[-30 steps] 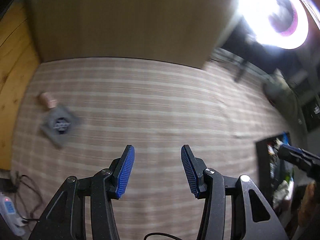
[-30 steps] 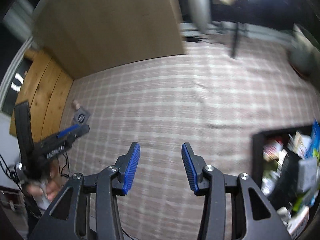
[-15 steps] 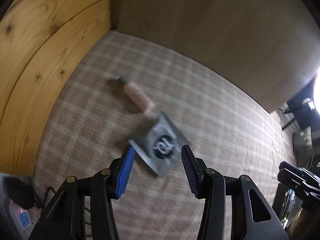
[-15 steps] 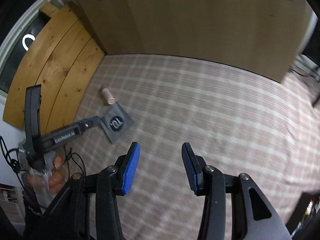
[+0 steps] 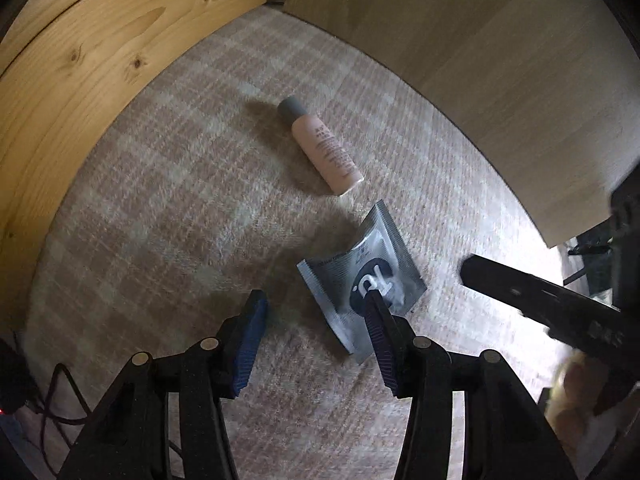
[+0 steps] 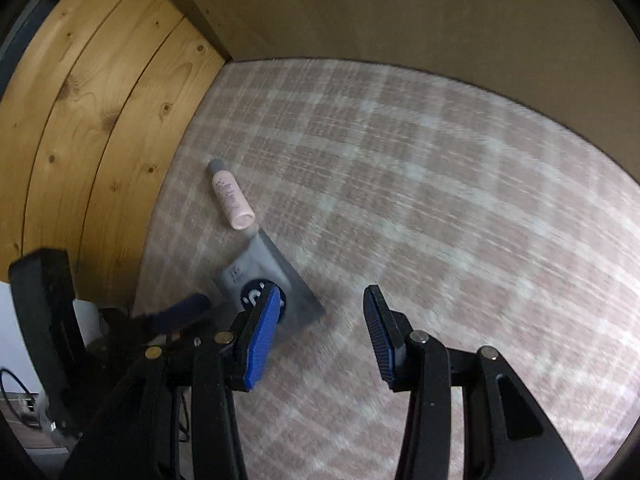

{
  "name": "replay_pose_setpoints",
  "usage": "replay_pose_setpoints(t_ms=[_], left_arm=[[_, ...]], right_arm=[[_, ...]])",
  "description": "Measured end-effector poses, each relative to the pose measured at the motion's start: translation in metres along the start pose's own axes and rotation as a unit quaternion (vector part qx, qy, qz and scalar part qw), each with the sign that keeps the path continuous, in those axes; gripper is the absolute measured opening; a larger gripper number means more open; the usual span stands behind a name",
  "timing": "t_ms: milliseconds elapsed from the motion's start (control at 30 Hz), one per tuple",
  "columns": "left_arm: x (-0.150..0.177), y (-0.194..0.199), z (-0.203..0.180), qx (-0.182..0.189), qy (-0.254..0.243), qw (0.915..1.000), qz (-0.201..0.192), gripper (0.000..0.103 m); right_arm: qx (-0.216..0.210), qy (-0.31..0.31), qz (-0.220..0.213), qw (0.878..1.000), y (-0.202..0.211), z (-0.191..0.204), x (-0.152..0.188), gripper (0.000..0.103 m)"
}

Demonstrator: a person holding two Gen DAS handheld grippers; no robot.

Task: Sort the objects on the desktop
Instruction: 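Move both tools back to the grey sachet on the table, then grasp the grey sachet with the right tool and lift it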

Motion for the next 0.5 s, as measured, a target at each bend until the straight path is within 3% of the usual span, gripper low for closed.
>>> replay_pose_setpoints(t_ms=[200, 400, 500], left_arm=[[0.006, -0.001, -0.007, 0.008, 0.001, 0.9999, -0.01, 0.048], [0.011, -0.002, -0.017, 0.016, -0.011, 0.9996, -0.02, 0.048], [0.015, -0.003, -0.023, 0.015, -0.022, 0.9993, -0.027, 0.045]], right_arm=[[-0.01, 0.012, 0.016, 1.0, -0.019, 0.006, -0.008, 0.042], [-0.035, 0.024, 0.032, 0.999, -0.033, 0.015, -0.001, 0.035], [-0.053, 0.008, 0.04, 0.998, -0.036, 0.016, 0.003, 0.025]])
Point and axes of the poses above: each gripper's, at about its wrist camera, not at the fingertips, and y roughly against the way its jaws point, z to its left, x to its underside, the point moved 9 cm from there along -y, roughly the way its jaws point, and after that the axes turned 9 degrees about -x, right-handed, at the moved point
